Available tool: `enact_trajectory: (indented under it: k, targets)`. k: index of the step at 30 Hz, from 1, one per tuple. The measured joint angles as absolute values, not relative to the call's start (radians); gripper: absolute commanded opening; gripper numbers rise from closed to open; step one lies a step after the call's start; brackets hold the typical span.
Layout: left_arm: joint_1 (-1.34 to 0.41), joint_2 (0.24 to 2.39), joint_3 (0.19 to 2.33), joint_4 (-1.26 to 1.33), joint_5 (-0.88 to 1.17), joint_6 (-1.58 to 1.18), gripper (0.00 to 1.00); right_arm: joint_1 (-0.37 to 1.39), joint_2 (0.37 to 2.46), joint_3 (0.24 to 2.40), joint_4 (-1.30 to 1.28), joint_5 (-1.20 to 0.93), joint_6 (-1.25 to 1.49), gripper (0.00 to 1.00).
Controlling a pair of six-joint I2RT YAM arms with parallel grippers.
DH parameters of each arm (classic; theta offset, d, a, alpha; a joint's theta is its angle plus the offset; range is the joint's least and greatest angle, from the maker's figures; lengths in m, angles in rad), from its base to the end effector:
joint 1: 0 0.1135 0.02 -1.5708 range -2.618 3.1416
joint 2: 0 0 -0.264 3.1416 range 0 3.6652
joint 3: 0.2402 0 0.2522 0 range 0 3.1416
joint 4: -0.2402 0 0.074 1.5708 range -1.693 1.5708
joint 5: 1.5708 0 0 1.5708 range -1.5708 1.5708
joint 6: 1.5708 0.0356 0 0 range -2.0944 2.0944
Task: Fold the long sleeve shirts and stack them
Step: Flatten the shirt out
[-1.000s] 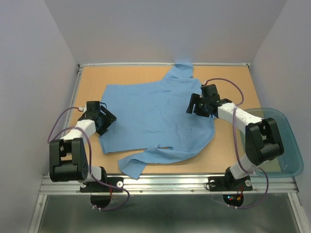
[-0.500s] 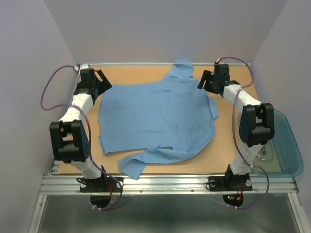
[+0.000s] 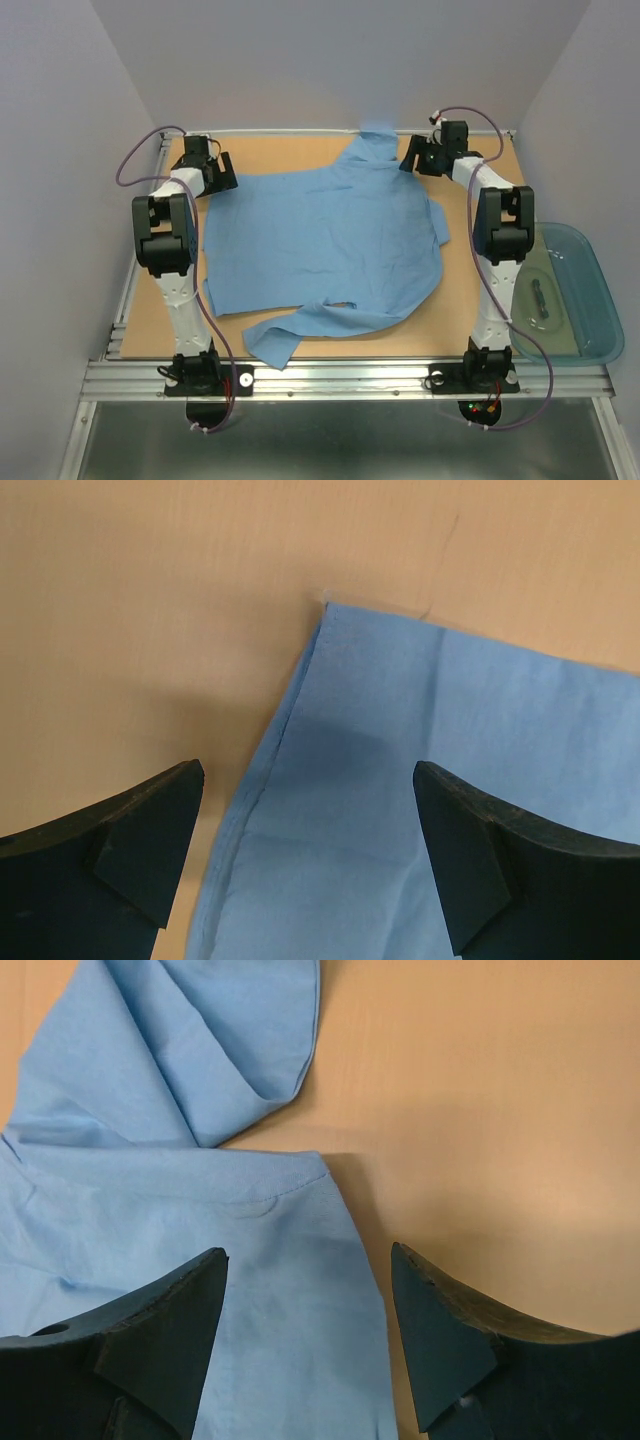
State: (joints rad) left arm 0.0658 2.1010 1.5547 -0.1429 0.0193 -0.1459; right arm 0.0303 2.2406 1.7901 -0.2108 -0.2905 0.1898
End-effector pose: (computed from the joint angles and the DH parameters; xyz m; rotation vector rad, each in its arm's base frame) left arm 0.4776 0.0308 0.1956 -0.2286 2.2491 -0.0645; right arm 0.5153 0.0258 0.2014 0.0187 2.2360 0.4440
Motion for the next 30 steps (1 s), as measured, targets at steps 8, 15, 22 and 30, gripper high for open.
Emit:
enact_trajectory:
  k: [8, 15, 22, 30]
  targets:
    - [0.081, 2.191, 1.647, -0.170, 0.033, -0.100, 0.95, 0.034, 2.333, 1.818, -0.213, -0.382, 0.149, 0.71]
    - [0.083, 2.239, 1.697, -0.152, 0.033, -0.086, 0.76, 0.034, 2.369, 1.858, -0.198, -0.429, 0.127, 0.68]
    - [0.083, 2.254, 1.711, -0.144, 0.045, -0.083, 0.12, 0.034, 2.395, 1.877, -0.175, -0.447, 0.120, 0.44]
    - [0.085, 2.288, 1.762, -0.153, 0.071, -0.083, 0.00, 0.027, 2.398, 1.877, -0.184, -0.404, 0.123, 0.06]
